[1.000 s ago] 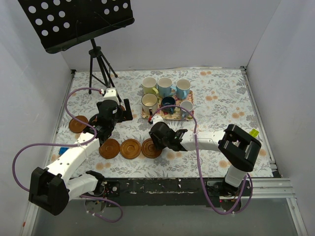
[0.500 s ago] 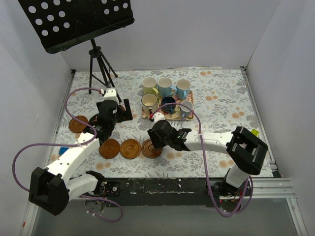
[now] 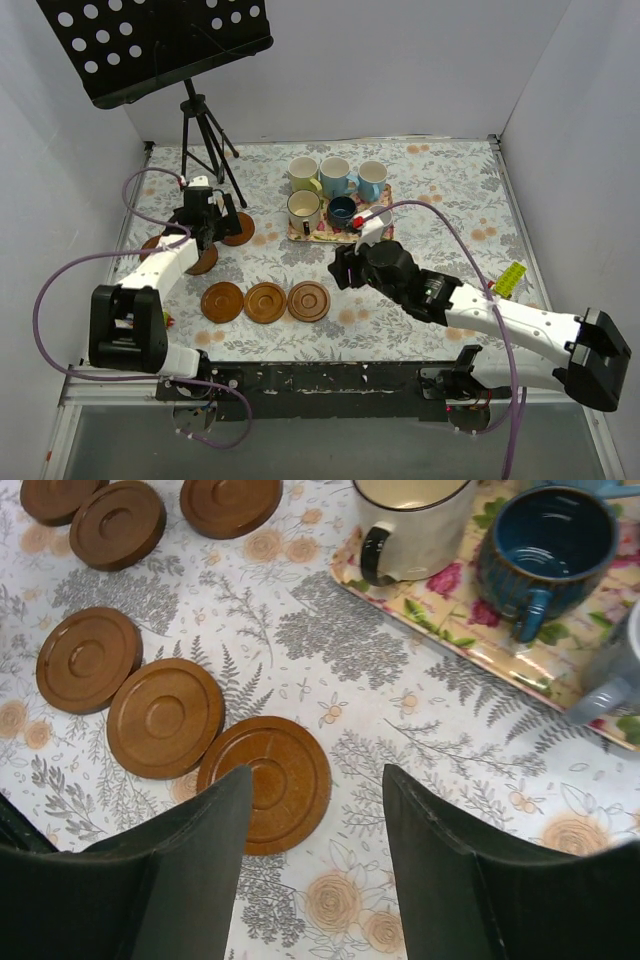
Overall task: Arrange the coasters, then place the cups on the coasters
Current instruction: Move the coaster to the center of the board.
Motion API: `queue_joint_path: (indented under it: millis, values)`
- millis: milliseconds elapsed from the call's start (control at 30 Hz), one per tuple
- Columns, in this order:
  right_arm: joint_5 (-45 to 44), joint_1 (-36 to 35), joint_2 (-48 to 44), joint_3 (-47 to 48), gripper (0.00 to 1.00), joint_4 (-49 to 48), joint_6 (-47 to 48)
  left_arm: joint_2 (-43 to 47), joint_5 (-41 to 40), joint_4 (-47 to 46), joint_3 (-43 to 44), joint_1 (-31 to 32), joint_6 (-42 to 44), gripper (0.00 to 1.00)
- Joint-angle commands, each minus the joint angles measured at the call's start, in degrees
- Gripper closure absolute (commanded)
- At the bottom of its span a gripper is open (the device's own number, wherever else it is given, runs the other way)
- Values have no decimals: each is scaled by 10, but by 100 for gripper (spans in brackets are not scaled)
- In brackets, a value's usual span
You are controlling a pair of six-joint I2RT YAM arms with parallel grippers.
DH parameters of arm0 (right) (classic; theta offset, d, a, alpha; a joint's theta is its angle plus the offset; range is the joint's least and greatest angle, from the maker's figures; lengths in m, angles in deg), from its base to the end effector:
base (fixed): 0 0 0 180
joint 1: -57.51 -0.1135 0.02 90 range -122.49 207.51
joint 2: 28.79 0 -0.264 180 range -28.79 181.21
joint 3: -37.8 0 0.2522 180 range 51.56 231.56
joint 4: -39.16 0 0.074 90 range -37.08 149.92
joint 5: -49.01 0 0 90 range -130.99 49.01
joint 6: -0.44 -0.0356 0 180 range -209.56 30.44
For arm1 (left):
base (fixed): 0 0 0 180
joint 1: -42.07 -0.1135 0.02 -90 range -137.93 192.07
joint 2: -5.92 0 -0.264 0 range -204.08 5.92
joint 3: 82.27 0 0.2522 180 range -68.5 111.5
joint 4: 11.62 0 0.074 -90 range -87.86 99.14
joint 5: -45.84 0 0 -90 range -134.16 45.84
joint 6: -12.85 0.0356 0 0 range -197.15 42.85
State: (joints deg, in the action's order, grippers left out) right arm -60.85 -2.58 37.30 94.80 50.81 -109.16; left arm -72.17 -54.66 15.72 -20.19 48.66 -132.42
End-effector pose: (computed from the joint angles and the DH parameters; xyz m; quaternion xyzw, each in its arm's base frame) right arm 0.1414 0.2216 0.2769 -0.1885 0.7944 0.2497 0.5207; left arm 0.2860 -0.0265 0.2274 -0.4099 0.8182 -0.1306 0.3814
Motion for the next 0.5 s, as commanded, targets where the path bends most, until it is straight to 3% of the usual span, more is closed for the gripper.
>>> queue_joint_path:
  millis: [0, 233, 367, 467]
  values:
    - [-5, 23, -65, -32, 40, -18, 12, -47, 18, 6, 65, -10, 32, 13]
    - [1, 31, -109, -67, 47, -18, 4, -180, 10, 16, 162, -19, 76, 34]
    - [8, 32, -117, -77, 48, -15, -6, -219, 18, 42, 187, -32, 75, 33]
    - [8, 33, -120, -86, 48, -18, -11, -225, 35, 44, 184, -39, 75, 26]
